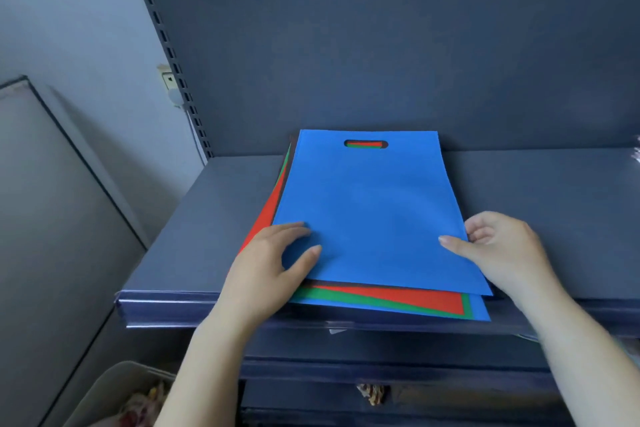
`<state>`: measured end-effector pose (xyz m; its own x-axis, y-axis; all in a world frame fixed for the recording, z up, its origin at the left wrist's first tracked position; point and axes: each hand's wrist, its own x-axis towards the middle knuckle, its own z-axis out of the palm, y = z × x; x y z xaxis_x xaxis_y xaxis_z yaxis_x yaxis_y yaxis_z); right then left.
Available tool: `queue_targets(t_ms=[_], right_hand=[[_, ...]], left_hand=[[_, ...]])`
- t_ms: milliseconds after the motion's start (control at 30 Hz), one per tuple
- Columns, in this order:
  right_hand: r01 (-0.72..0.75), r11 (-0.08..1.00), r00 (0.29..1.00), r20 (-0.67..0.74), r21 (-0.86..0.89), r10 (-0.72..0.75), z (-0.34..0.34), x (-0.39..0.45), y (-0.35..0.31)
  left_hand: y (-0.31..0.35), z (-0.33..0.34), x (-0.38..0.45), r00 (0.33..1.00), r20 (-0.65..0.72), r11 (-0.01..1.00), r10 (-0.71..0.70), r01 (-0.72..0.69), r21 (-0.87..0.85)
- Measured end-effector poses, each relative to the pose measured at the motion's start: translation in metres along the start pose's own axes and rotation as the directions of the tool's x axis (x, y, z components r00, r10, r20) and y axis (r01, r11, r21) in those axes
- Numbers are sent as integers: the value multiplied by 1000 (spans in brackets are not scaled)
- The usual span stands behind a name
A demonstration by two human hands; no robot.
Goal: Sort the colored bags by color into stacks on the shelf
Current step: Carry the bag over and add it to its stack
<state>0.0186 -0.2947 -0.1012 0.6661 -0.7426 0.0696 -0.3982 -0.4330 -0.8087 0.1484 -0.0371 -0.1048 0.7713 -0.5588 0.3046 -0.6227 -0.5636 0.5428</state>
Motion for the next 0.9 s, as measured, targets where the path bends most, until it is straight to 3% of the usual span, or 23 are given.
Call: queue_targets(t_ms=[100,300,533,733,900], right_hand=[[22,1000,1000,-23,10,-22,-1,2,3],[6,1000,997,-75,-21,-8,-21,15,16],[-68,963,988,-115,262,101,-42,17,25],[-52,914,997,-25,402,68,-33,13,18],[-54,862,998,37,504,41,-29,8,12]], left_hand=[[-2,-2,2,995,-82,997,-50,45,-58],[-6,-1,9,989,-106,990,-99,109,95],[-11,-2,22,971,-84,966,-223,231,115],[-22,-16,36,925,-52,925,-377,379,33],[-22,-22,34,910,-162,924,-382,377,-60]])
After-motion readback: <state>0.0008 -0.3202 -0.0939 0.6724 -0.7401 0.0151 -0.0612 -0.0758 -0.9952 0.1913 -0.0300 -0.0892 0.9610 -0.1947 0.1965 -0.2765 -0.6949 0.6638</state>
